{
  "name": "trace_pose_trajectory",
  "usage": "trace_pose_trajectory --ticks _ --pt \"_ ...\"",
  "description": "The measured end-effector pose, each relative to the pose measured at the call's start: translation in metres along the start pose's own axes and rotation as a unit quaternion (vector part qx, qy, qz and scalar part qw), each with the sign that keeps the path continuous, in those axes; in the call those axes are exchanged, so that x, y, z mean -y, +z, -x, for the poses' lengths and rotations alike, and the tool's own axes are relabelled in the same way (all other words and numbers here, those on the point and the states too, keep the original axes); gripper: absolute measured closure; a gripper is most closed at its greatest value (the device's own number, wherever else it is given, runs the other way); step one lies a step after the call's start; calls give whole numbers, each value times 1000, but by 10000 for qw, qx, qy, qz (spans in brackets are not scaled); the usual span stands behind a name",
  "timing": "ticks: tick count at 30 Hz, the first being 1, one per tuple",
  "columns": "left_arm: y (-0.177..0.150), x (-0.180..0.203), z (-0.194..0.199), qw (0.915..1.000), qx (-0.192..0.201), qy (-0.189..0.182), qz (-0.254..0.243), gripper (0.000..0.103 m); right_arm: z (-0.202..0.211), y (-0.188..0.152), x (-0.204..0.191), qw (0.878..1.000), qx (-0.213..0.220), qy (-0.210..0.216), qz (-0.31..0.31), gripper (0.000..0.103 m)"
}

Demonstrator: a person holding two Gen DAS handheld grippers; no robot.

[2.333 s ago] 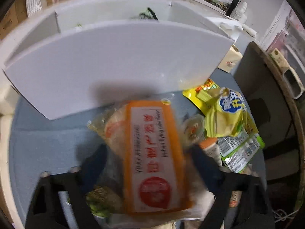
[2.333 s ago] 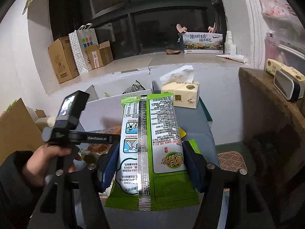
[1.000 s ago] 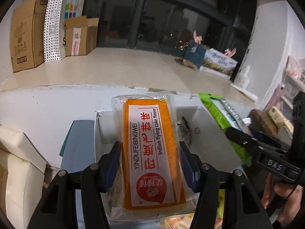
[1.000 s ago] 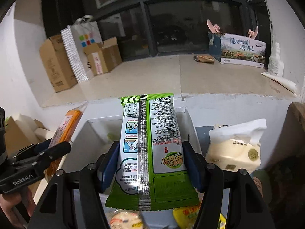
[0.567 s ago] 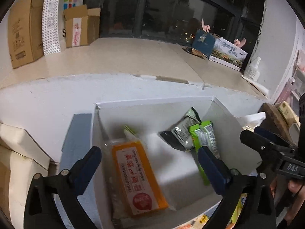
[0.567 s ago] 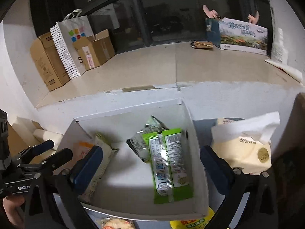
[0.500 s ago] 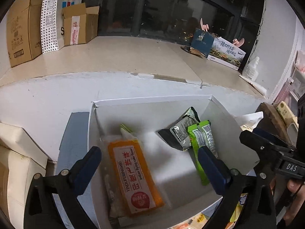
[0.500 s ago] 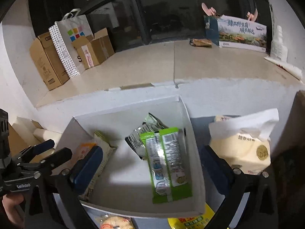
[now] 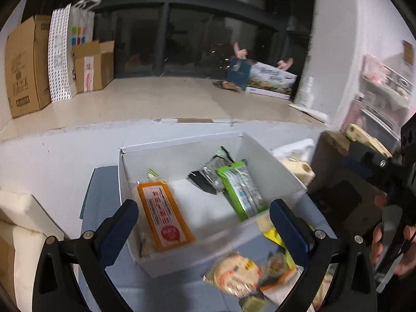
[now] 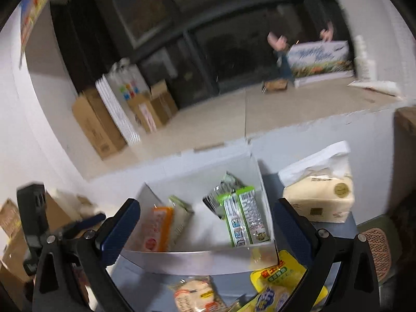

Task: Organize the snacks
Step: 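Release both packets into the white box and withdraw both grippers, then grasp the green pea snack with the left gripper while the right grasps the white printed bag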

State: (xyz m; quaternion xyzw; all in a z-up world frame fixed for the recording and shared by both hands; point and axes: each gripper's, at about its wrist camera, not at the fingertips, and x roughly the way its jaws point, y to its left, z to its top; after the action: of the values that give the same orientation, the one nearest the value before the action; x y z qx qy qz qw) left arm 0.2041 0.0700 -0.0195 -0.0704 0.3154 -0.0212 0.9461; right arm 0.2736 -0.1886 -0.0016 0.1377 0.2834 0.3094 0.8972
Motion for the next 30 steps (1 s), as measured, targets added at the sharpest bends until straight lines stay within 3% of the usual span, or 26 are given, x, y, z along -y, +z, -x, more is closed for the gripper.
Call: trace_pose_trajectory --ticks 4,9,15,21,30 --pt "-24 8 30 9998 93 -117 -112 0 41 -17 -5 9996 14 272 56 0" --pt "-59 16 51 9997 16 -152 -206 0 86 -51 -12 9992 51 81 399 0" --pt "-107 20 57 9985 -345 -369 -231 0 128 -110 -21 9968 86 26 791 0" --pt "-152 25 45 9942 -853 -311 -574 0 143 -143 -23 9947 -135 9 1024 0" --pt "-175 18 -2 9876 -1444 -594 -132 0 138 -157 -23 9926 -372 -180 1140 0"
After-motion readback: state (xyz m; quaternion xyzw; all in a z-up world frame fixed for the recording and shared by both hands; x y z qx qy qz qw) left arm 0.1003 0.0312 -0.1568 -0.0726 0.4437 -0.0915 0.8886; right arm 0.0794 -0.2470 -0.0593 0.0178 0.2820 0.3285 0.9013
